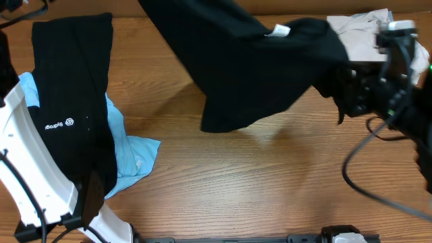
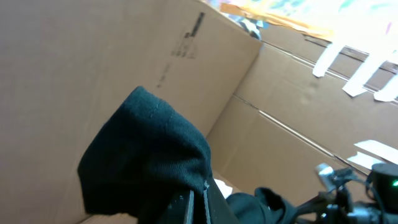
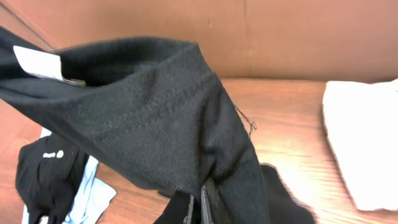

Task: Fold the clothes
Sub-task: 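Lift and stretch the black shirt between both grippers, pulling apart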

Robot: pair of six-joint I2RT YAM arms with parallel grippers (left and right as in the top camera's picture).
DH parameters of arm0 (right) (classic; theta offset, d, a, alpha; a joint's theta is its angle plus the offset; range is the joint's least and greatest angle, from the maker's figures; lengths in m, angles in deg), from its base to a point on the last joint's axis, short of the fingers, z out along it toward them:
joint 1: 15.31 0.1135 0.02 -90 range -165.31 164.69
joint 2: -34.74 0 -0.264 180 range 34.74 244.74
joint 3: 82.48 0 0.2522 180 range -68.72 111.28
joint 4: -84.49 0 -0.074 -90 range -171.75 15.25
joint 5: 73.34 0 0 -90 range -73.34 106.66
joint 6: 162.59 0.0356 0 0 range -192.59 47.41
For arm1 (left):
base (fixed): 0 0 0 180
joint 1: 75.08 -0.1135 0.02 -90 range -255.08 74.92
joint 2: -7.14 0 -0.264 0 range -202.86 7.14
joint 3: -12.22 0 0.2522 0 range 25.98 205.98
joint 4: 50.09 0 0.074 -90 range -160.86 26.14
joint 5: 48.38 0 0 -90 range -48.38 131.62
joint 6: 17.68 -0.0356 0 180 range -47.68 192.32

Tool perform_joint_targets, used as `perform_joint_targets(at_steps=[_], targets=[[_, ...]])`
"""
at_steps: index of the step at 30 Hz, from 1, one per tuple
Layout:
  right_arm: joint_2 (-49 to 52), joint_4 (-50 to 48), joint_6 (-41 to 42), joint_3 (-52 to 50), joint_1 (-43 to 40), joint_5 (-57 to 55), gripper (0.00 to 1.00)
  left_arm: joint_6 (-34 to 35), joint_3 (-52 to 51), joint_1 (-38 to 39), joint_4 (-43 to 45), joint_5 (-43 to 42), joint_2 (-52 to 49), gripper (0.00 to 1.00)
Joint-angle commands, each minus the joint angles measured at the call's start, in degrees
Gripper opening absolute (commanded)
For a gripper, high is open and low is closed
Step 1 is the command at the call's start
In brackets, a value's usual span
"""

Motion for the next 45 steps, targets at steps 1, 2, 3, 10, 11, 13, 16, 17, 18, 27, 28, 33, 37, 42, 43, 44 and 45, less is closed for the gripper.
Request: perform_joint_targets(at_steps=[1, 2, 3, 10, 11, 13, 16, 17, 18, 27, 28, 33, 37, 42, 43, 44, 45], targets=[[-0.7, 3.3, -0.5, 8.3, -0.4, -5.3, 0.04, -0.7, 1.6, -0.9, 0.4, -1.1, 5.2, 0.04], [-0.7, 4.6, -0.5, 10.2, -0.4, -6.2, 0.04, -1.2, 1.6, -1.4, 0.1, -1.0, 6.1, 0.04], [-0.7, 6.1, -0.5, 12.4, -0.4, -7.0, 0.04, -1.7, 1.6, -2.0, -0.3, -1.1, 7.0, 0.04], [-0.7, 11.8, -1.4, 19.3, -0.4, -8.1, 0.04, -9.8, 1.6, -7.1, -12.0, 1.4, 11.7, 0.04], [-0.7, 12.3, -1.4, 19.3, -0.4, -8.2, 0.04, -11.3, 1.6, -7.2, -14.4, 3.1, 12.0, 0.04], [-0.2, 14.2, -1.6, 19.3, -0.4, -8.3, 0.04, -16.6, 1.6, -7.2, -22.3, 10.3, 12.3, 0.04], [0.9, 15.1, -1.6, 19.3, -0.4, -8.3, 0.04, -20.5, 1.4, -7.1, -28.5, 17.0, 12.2, 0.04], [1.4, 15.0, -1.6, 19.3, -0.4, -8.2, 0.04, -21.6, 1.4, -7.1, -30.3, 18.9, 11.9, 0.04], [1.9, 14.6, -1.7, 19.3, -0.4, -8.2, 0.04, -22.6, 1.4, -7.1, -31.6, 20.3, 11.6, 0.04], [7.2, 8.5, -3.3, 19.3, -0.4, -8.2, 0.04, -23.8, 1.4, -7.1, -32.6, 21.0, 8.5, 0.04], [7.3, 8.3, -3.3, 19.3, -0.4, -8.2, 0.04, -23.8, 1.4, -7.0, -32.8, 21.0, 8.4, 0.04], [6.4, 8.2, -3.2, 19.4, -0.4, -8.2, 0.04, -24.0, 1.4, -7.1, -32.7, 21.0, 8.5, 0.04], [3.6, 8.6, -3.2, 19.6, -0.4, -7.8, 0.04, -24.0, 1.4, -7.1, -32.8, 20.0, 8.6, 0.04], [-2.1, 8.9, -3.2, 19.6, -0.4, -7.8, 0.04, -24.0, 1.4, -7.1, -33.4, 16.6, 10.1, 0.04], [-3.1, 9.1, -3.2, 19.6, -0.4, -7.8, 0.04, -24.0, 1.4, -7.1, -33.7, 16.6, 10.6, 0.04], [-3.8, 9.3, -3.2, 19.6, -0.4, -7.8, 0.04, -24.0, 1.4, -7.1, -34.2, 16.7, 11.0, 0.04], [-4.4, 9.5, -3.3, 19.6, -0.4, -7.8, 0.04, -24.0, 1.4, -7.1, -34.6, 16.6, 11.3, 0.04]])
